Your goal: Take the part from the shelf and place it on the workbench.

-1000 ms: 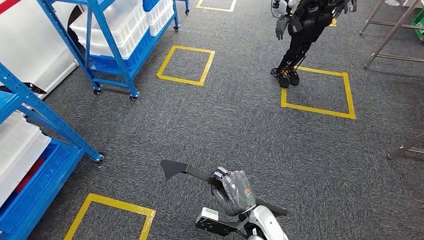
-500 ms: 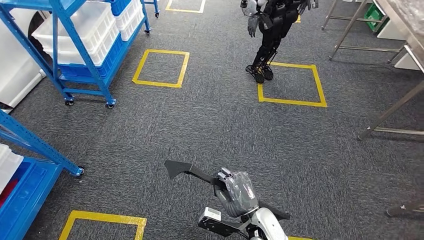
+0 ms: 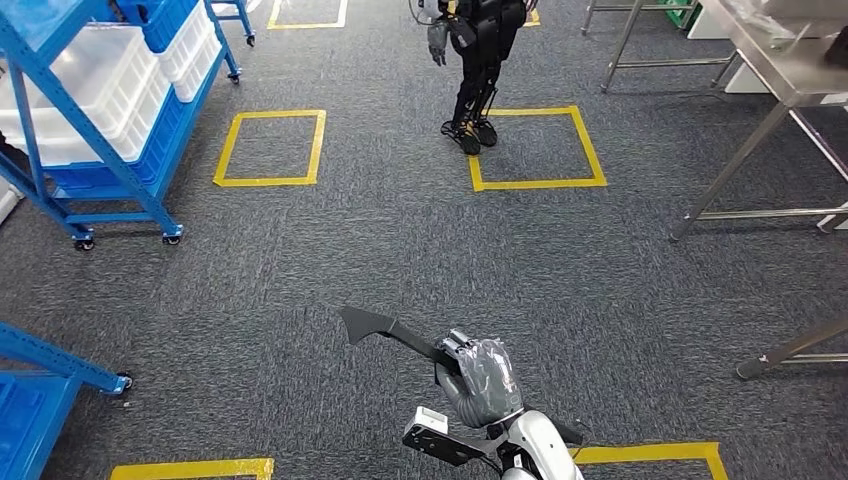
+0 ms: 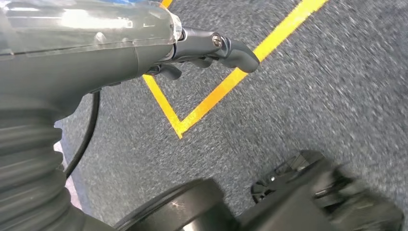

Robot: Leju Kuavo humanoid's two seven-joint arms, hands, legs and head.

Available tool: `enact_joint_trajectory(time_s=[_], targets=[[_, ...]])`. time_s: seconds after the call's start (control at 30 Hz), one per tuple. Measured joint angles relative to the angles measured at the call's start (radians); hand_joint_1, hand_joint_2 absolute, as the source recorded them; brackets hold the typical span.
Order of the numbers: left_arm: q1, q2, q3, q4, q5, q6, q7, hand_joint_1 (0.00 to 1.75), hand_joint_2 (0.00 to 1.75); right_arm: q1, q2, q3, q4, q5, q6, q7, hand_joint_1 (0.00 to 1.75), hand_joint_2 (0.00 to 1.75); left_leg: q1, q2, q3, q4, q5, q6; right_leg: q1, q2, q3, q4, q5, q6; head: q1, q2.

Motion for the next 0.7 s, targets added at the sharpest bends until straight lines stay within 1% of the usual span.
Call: enact_joint_trajectory(time_s=[0.03, 0.07, 0.1, 0.13, 0.17, 0.2, 0.23, 0.27, 0.3, 0.33, 0.37, 0.4, 0.43, 0.47, 0.5, 0.53, 0.57, 0.6, 0.63, 0.67, 0.7], targets=[[-0.001, 0.000, 0.000, 0.000, 0.002, -0.002, 0.000, 0.00, 1.75, -0.001, 0.000, 0.000, 0.000, 0.000, 0.000, 0.000, 1.75, 1.75, 0.000, -0.003, -0.030, 0.059, -0.018, -0.002, 0.001, 0.010, 0.000, 0.001, 0.000, -0.001, 0.000, 0.000], [-0.002, 0.000, 0.000, 0.000, 0.004, -0.004, 0.000, 0.00, 1.75, -0.001, 0.001, 0.000, 0.001, 0.000, 0.000, 0.000, 1.75, 1.75, 0.001, -0.005, -0.047, 0.088, -0.017, -0.002, 0.001, 0.021, 0.001, 0.002, -0.001, -0.001, 0.000, 0.000], [-0.004, 0.001, 0.000, 0.000, 0.005, -0.006, 0.000, 0.00, 1.75, -0.001, 0.001, 0.000, 0.001, 0.000, 0.000, 0.000, 1.75, 1.75, 0.001, -0.006, -0.045, 0.074, 0.006, -0.002, 0.000, 0.033, 0.002, 0.003, -0.002, 0.000, 0.000, 0.000], [-0.004, 0.002, 0.001, 0.000, 0.005, -0.006, 0.000, 0.00, 1.75, -0.002, 0.001, 0.000, 0.001, 0.000, 0.000, 0.000, 1.75, 1.75, 0.002, -0.010, -0.025, 0.024, 0.045, -0.001, -0.001, 0.047, 0.004, 0.006, -0.003, 0.002, 0.000, 0.000], [-0.003, 0.003, 0.001, 0.000, 0.005, -0.007, 0.001, 0.00, 1.75, -0.002, 0.001, 0.000, 0.001, 0.000, 0.000, 0.000, 1.75, 1.75, 0.004, -0.023, 0.003, -0.047, 0.085, 0.000, -0.002, 0.059, 0.004, 0.009, -0.005, 0.005, 0.000, 0.000], [-0.002, 0.004, 0.001, 0.000, 0.005, -0.007, 0.002, 0.00, 1.75, -0.003, 0.001, 0.000, 0.001, 0.000, 0.000, 0.000, 1.75, 1.75, 0.006, -0.041, 0.030, -0.114, 0.114, 0.002, -0.001, 0.071, 0.003, 0.014, -0.007, 0.009, 0.000, 0.000], [0.000, 0.004, 0.001, 0.000, 0.004, -0.007, 0.003, 0.00, 1.75, -0.004, 0.001, -0.001, 0.001, 0.000, 0.000, 0.000, 1.75, 1.75, 0.007, -0.057, 0.048, -0.159, 0.128, 0.004, -0.001, 0.081, -0.001, 0.017, -0.008, 0.014, 0.000, 0.000], [0.000, 0.005, 0.001, 0.000, 0.004, -0.007, 0.004, 0.00, 1.75, -0.004, 0.001, -0.001, 0.001, 0.000, 0.000, 0.000, 1.75, 1.75, 0.007, -0.068, 0.057, -0.182, 0.130, 0.007, -0.002, 0.090, -0.005, 0.019, -0.007, 0.020, 0.000, 0.000], [0.000, 0.005, 0.001, 0.000, 0.004, -0.007, 0.004, 0.00, 1.75, -0.005, 0.002, -0.001, 0.001, 0.000, -0.001, 0.000, 1.75, 1.75, 0.006, -0.069, 0.059, -0.187, 0.128, 0.012, -0.002, 0.098, -0.009, 0.019, -0.004, 0.026, 0.000, 0.000], [-0.001, 0.004, 0.001, 0.000, 0.004, -0.007, 0.005, 0.00, 1.75, -0.005, 0.002, -0.001, 0.002, 0.000, -0.001, 0.000, 1.75, 1.75, 0.005, -0.062, 0.059, -0.189, 0.130, 0.019, -0.004, 0.105, -0.012, 0.017, -0.002, 0.033, 0.000, 0.000], [-0.002, 0.004, 0.001, 0.000, 0.005, -0.007, 0.005, 0.00, 1.75, -0.004, 0.002, -0.001, 0.002, 0.000, -0.002, 0.000, 1.75, 1.75, 0.005, -0.053, 0.061, -0.195, 0.134, 0.027, -0.005, 0.102, -0.014, 0.019, -0.003, 0.038, 0.000, 0.000], [-0.003, 0.004, 0.001, 0.000, 0.006, -0.006, 0.005, 0.00, 1.75, -0.004, 0.002, -0.001, 0.002, 0.000, -0.002, 0.000, 1.75, 1.75, 0.005, -0.043, 0.063, -0.201, 0.138, 0.034, -0.004, 0.085, -0.021, 0.033, -0.014, 0.042, 0.000, 0.000], [-0.003, 0.003, 0.001, 0.000, 0.007, -0.006, 0.005, 0.00, 1.75, -0.005, 0.002, -0.001, 0.002, 0.000, -0.002, 0.000, 1.75, 1.75, 0.006, -0.033, 0.065, -0.207, 0.141, 0.041, -0.003, 0.062, -0.037, 0.067, -0.035, 0.046, 0.000, 0.000], [-0.001, 0.003, 0.001, 0.000, 0.009, -0.006, 0.006, 0.00, 1.75, -0.006, 0.002, -0.002, 0.002, 0.000, -0.003, 0.000, 1.75, 1.75, 0.005, -0.022, 0.066, -0.209, 0.142, 0.045, -0.004, 0.034, -0.063, 0.121, -0.065, 0.048, 0.000, 0.000], [0.001, 0.004, 0.002, 0.000, 0.011, -0.005, 0.006, 0.00, 1.75, -0.007, 0.002, -0.001, 0.003, 0.000, -0.003, -0.001, 1.75, 1.75, 0.003, -0.011, 0.066, -0.210, 0.142, 0.047, -0.005, 0.015, -0.096, 0.188, -0.096, 0.050, 0.000, 0.000], [0.003, 0.004, 0.002, 0.000, 0.013, -0.006, 0.006, 0.00, 1.75, -0.007, 0.002, -0.002, 0.004, 0.000, -0.003, 0.000, 1.75, 1.75, 0.002, 0.000, 0.065, -0.209, 0.142, 0.048, -0.007, 0.006, -0.127, 0.250, -0.119, 0.053, 0.000, 0.000], [0.005, 0.004, 0.002, 0.000, 0.015, -0.006, 0.006, 0.00, 1.75, -0.007, 0.002, -0.002, 0.005, 0.000, -0.003, 0.000, 1.75, 1.75, 0.000, 0.011, 0.065, -0.209, 0.141, 0.048, -0.009, 0.002, -0.145, 0.286, -0.125, 0.054, 0.000, 0.000], [0.006, 0.005, 0.002, 0.000, 0.016, -0.006, 0.007, 0.00, 1.75, -0.007, 0.002, -0.002, 0.006, 0.000, -0.003, 0.000, 1.75, 1.75, 0.000, 0.021, 0.066, -0.209, 0.139, 0.048, -0.010, -0.001, -0.144, 0.285, -0.112, 0.055, 0.000, 0.000], [0.006, 0.005, 0.003, 0.000, 0.017, -0.006, 0.008, 0.00, 1.75, -0.007, 0.002, -0.002, 0.007, 0.000, -0.003, 0.000, 1.75, 1.75, 0.000, 0.031, 0.068, -0.208, 0.137, 0.047, -0.010, -0.007, -0.123, 0.242, -0.083, 0.055, 0.000, 0.000], [0.007, 0.005, 0.003, 0.000, 0.018, -0.006, 0.008, 0.00, 1.75, -0.007, 0.002, -0.002, 0.008, 0.000, -0.003, 0.000, 1.75, 1.75, 0.000, 0.040, 0.070, -0.208, 0.135, 0.045, -0.010, -0.019, -0.086, 0.173, -0.048, 0.053, 0.000, 0.000], [0.008, 0.005, 0.003, 0.000, 0.019, -0.005, 0.010, 0.00, 1.75, -0.008, 0.002, -0.002, 0.008, 0.000, -0.003, 0.000, 1.75, 1.75, -0.002, 0.048, 0.073, -0.207, 0.132, 0.041, -0.006, -0.038, -0.049, 0.102, -0.024, 0.050, 0.000, 0.000]])
